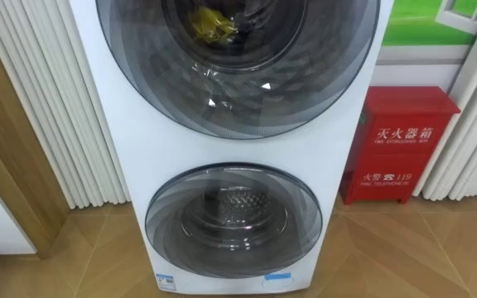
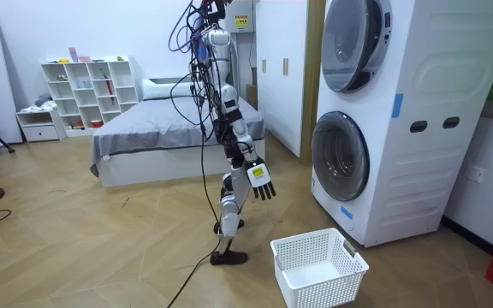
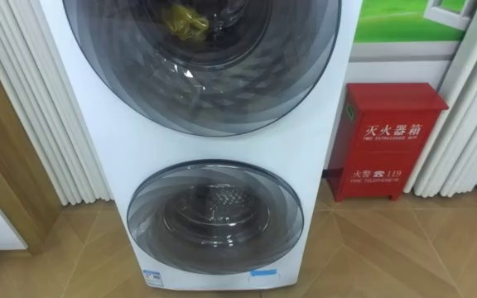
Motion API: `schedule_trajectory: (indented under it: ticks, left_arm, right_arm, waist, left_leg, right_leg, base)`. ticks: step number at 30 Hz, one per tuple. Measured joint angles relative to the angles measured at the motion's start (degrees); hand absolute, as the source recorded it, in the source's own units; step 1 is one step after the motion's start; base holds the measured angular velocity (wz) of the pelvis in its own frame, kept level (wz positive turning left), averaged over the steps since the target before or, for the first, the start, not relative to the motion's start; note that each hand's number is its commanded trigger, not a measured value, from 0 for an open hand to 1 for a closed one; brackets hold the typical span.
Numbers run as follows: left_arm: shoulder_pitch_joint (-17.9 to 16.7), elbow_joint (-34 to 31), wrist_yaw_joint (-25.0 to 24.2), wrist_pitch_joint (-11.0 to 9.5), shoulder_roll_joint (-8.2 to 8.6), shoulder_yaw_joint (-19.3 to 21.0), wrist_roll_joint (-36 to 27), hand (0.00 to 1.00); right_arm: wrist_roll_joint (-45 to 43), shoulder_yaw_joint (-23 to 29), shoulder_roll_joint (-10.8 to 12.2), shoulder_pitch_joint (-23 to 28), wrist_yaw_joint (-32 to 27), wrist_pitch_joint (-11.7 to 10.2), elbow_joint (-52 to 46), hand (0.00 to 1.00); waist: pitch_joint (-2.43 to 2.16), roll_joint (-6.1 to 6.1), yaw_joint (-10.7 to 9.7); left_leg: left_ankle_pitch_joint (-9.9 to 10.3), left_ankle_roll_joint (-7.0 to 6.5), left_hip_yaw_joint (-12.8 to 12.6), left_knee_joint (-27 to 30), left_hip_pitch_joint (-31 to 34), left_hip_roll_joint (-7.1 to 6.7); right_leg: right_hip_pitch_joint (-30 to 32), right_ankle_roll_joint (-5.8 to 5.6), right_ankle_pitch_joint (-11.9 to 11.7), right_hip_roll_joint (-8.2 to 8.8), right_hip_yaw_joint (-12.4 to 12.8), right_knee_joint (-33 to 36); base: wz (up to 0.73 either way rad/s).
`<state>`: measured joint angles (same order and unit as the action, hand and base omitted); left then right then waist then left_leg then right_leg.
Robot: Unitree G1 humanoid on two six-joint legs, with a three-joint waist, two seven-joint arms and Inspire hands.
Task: Pick clothes from washing machine
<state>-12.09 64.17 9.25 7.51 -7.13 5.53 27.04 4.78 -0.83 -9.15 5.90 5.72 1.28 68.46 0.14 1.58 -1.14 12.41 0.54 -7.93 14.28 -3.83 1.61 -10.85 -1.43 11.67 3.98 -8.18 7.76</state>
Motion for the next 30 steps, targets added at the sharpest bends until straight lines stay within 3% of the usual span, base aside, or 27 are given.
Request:
schedule_trajectory:
  ticks: [22, 25, 26, 30]
  left_arm:
    - [0.27, -0.07, 0.00, -0.96, 0.01, 0.00, -0.54, 0.00]
    - [0.66, -0.06, 0.00, -1.57, 0.00, 0.06, -0.56, 0.00]
    - [1.13, 0.02, 0.00, -1.69, -0.05, 0.07, -0.59, 0.00]
    - [1.54, -0.07, 0.00, -2.11, -0.17, 0.45, -0.60, 0.00]
  right_arm:
    - [6.27, -0.07, -0.06, -0.67, 0.74, 0.12, 1.13, 0.00]
    - [6.26, 0.30, -0.20, -3.26, 0.18, 1.40, 0.22, 0.00]
    - [6.37, 0.55, -0.40, -4.97, -0.43, 1.44, -0.17, 0.00]
    - [7.41, 2.56, -1.12, -9.38, -2.21, 1.21, -5.59, 0.00]
  waist:
    - [0.11, 0.10, 0.07]
    - [0.09, 0.03, -0.06]
    - [0.55, 0.32, 0.03]
    - [0.53, 0.53, 0.13]
  left_leg:
    - [0.06, 0.04, 0.12, -0.44, 0.16, -0.05]
    - [0.06, 0.03, 0.16, -0.25, 0.35, -0.05]
    - [0.06, 0.03, 0.21, -0.05, 0.32, -0.06]
    - [0.14, -0.08, 0.53, 0.68, 0.52, -0.09]
  right_leg:
    - [-0.05, -0.03, 0.02, -0.02, -0.44, -0.14]
    - [-0.03, -0.03, 0.02, 0.02, -0.71, 0.08]
    - [-0.08, -0.03, 0.02, 0.02, -0.78, 0.09]
    - [-0.11, -0.03, 0.02, 0.04, -1.23, 0.05]
  base:
    - [0.00]
    - [0.00]
    - [0.00]
    - [0.06]
